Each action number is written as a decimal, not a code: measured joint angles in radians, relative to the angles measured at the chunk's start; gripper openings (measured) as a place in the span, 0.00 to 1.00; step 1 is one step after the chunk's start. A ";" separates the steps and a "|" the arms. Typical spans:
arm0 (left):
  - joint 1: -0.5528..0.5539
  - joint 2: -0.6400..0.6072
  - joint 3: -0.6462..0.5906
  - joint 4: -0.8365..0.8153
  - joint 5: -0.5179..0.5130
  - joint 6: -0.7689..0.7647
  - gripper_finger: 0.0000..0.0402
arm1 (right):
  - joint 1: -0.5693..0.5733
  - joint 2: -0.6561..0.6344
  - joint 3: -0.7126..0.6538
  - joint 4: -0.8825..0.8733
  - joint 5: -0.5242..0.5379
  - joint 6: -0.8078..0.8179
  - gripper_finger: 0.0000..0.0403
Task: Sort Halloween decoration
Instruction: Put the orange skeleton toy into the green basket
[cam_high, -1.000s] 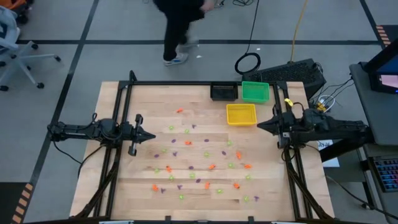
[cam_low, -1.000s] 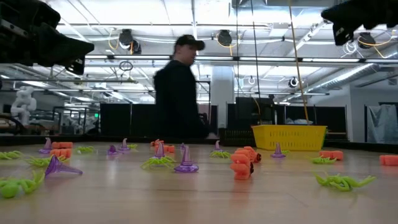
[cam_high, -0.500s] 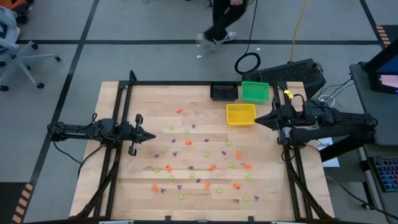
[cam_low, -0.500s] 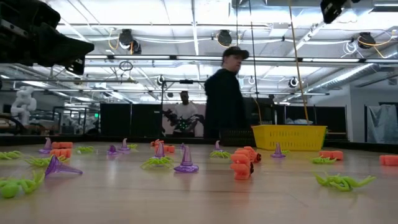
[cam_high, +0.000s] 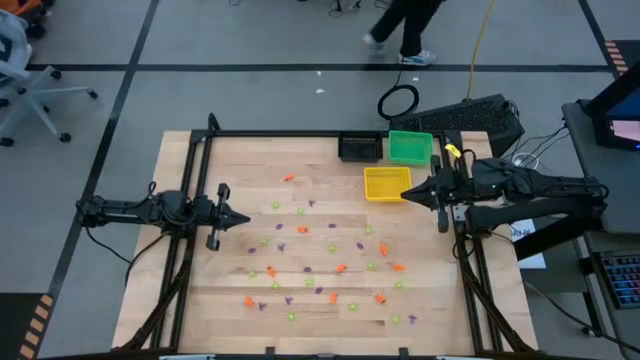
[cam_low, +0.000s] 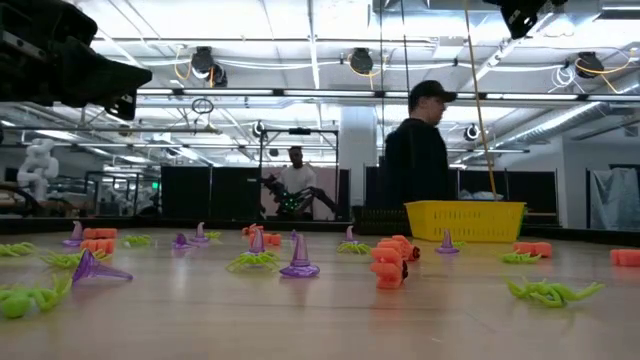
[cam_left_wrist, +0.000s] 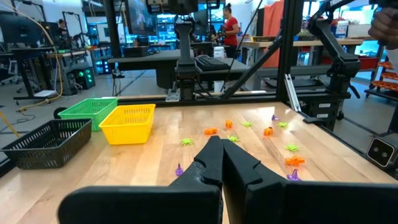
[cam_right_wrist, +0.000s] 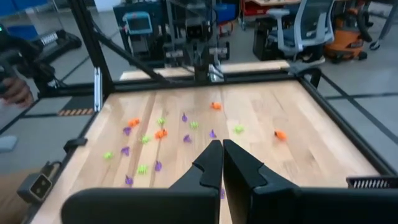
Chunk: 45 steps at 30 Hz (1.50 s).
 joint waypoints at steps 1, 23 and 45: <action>0.000 0.000 0.000 0.005 -0.013 0.000 0.00 | 0.000 0.002 0.000 -0.008 0.000 0.000 0.00; 0.000 0.000 0.000 0.007 -0.071 0.000 0.00 | 0.000 0.031 -0.001 -0.087 0.000 0.031 0.00; 0.000 0.003 0.005 0.041 -0.074 -0.047 0.00 | 0.000 0.233 -0.002 -0.091 0.003 0.003 0.00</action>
